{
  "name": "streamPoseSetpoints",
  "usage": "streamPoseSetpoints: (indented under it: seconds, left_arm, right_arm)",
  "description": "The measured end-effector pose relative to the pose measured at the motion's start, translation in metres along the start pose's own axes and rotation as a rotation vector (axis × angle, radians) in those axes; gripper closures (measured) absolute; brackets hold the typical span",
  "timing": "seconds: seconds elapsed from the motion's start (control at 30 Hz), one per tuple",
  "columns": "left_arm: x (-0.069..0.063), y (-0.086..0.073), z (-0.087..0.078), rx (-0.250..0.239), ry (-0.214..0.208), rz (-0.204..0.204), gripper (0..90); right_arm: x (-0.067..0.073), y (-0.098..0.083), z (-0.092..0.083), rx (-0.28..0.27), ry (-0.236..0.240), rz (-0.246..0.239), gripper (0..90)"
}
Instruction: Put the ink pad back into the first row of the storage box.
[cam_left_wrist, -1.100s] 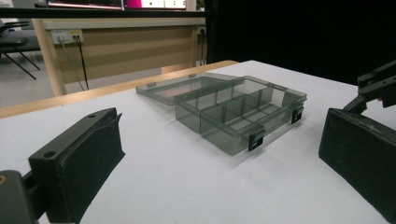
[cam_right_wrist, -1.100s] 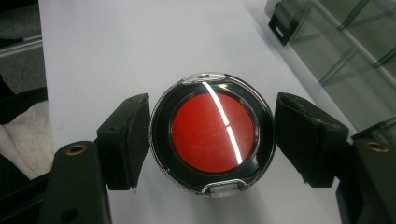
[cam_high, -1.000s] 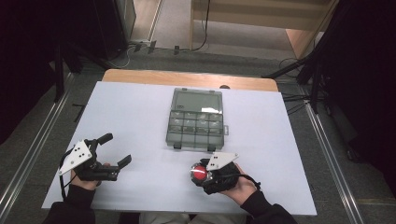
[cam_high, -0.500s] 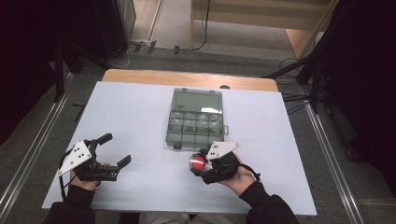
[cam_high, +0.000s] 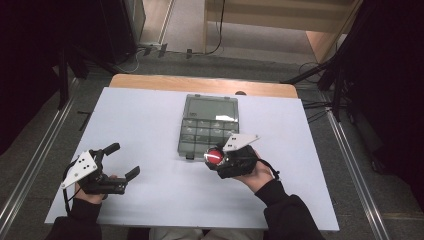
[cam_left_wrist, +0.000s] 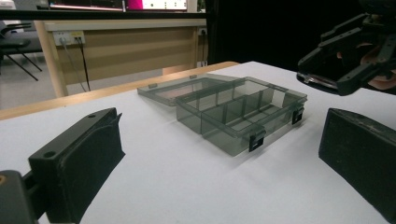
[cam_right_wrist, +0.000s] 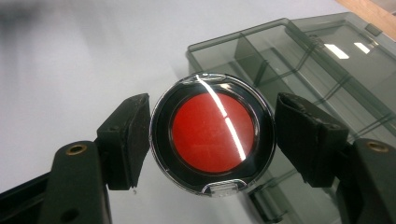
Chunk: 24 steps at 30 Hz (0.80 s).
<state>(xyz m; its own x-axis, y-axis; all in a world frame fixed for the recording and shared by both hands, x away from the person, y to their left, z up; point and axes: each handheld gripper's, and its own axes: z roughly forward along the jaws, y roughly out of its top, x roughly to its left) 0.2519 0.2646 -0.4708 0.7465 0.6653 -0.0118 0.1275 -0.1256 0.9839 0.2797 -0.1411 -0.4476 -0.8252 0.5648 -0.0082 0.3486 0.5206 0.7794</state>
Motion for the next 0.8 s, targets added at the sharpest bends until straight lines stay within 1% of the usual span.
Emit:
streamPoseSetpoints:
  seconds: [0.1,0.23,0.47,0.5,0.57,0.6,0.73,0.8]
  left_arm:
    - [0.0,0.0,0.0,0.0,-0.002,0.001,0.0]
    - [0.0,0.0,0.0,-0.001,-0.002,0.0,0.0]
    - [0.0,0.0,0.001,0.006,-0.012,0.003,0.0]
    - [0.0,0.0,0.001,0.006,-0.012,0.002,0.0]
    - [0.0,0.0,0.001,0.006,-0.013,0.002,0.0]
    - [-0.001,0.0,0.001,0.005,-0.014,0.001,0.0]
    - [-0.001,0.0,0.001,0.004,-0.014,0.001,0.0]
    - [-0.001,0.0,0.001,0.001,-0.014,0.001,0.0]
  right_arm:
    - [-0.007,0.006,0.003,0.015,-0.019,-0.001,31.0]
    - [-0.017,0.013,0.006,0.017,-0.039,0.004,31.1]
    - [-0.036,0.023,0.009,0.019,-0.062,0.042,31.1]
    - [-0.04,0.024,0.01,0.018,-0.065,0.055,31.0]
    - [-0.046,0.026,0.012,0.031,-0.068,0.064,31.1]
    - [-0.05,0.027,0.015,0.036,-0.077,0.069,31.1]
    - [-0.064,0.03,0.023,0.032,-0.104,0.104,31.1]
    - [-0.07,0.032,0.027,0.035,-0.11,0.11,31.1]
